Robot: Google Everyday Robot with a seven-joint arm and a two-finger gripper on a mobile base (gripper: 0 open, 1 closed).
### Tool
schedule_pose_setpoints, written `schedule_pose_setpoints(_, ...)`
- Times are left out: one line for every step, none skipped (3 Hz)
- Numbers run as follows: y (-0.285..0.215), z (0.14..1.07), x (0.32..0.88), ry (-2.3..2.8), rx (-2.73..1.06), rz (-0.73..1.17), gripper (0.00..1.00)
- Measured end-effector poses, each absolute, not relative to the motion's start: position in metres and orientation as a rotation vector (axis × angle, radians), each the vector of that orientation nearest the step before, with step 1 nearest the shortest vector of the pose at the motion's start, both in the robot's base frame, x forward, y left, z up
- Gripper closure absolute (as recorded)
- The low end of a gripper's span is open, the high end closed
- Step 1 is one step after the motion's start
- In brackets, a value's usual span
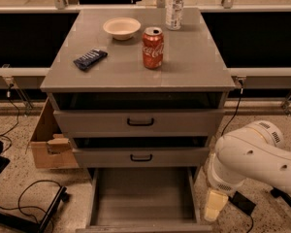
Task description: Close bottom drawer
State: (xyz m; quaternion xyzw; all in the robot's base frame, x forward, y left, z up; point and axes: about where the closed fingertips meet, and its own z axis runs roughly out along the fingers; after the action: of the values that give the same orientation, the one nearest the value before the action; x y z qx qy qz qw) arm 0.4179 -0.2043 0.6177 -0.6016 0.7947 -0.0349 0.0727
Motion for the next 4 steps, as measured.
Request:
schedule_pose_setpoints(-0.198,0.572,0.408,2.445,-1.793,-0.083,0.0)
schedule_pose_setpoints(-0.191,0.501,0.406,2.47,-1.783,-0.037,0.0)
schedule_pose_setpoints(-0.186,0.441,0.414,2.421,-1.791,-0.003,0.0)
schedule_pose_setpoints(-0.183,0.392,0.422,2.383,-1.815,0.031,0.18)
